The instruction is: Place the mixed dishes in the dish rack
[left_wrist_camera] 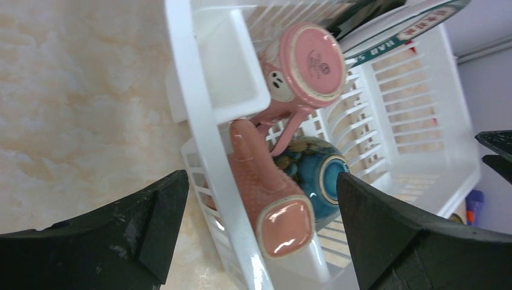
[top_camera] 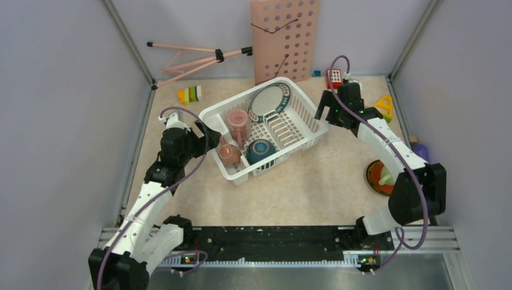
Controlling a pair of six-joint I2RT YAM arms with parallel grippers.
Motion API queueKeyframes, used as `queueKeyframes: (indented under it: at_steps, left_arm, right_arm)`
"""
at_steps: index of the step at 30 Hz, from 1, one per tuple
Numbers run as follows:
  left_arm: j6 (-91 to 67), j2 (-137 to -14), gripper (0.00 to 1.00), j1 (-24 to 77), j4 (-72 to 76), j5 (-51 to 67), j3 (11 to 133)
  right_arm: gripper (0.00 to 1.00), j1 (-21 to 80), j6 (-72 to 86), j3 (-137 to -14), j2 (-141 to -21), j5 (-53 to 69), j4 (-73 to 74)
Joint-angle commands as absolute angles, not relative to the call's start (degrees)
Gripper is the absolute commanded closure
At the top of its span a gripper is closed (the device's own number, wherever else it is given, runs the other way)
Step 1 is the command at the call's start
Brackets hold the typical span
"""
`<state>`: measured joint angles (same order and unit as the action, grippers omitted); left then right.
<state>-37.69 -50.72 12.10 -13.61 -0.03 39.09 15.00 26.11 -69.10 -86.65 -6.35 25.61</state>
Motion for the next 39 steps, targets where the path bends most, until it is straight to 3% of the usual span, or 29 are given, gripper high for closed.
queueKeyframes:
  at_steps: [1,6,15,21,28,39]
  left_arm:
    - [-40.1,-48.5,0.03,12.0,-8.3,6.3,38.9]
    - [-38.6,-47.0,0.04,15.1,-9.9,6.2,41.0]
    - [-37.5,-44.9,0.03,20.8,-12.0,6.8,42.6]
    - [-36.9,-45.1,0.02,21.2,-11.9,9.4,42.5]
    - [-36.2,-44.7,0.02,21.4,-12.8,11.3,43.2]
    - [-37.3,-42.3,0.02,21.5,-13.9,10.8,41.5]
  right_arm:
    - [0.01,13.6,30.4,-71.3,-81.1,-19.4,31.3]
    - [0.01,11.0,40.0,-73.6,-80.1,-34.1,44.3]
    - [0.01,7.4,55.1,-75.0,-76.6,-43.5,66.1]
    - [0.01,-3.9,51.2,-65.8,-68.0,-35.1,58.8]
    - [0.05,-15.9,48.5,-57.7,-68.1,-23.6,49.7]
    - [0.18,-16.9,51.3,-54.4,-75.0,-21.0,44.3]
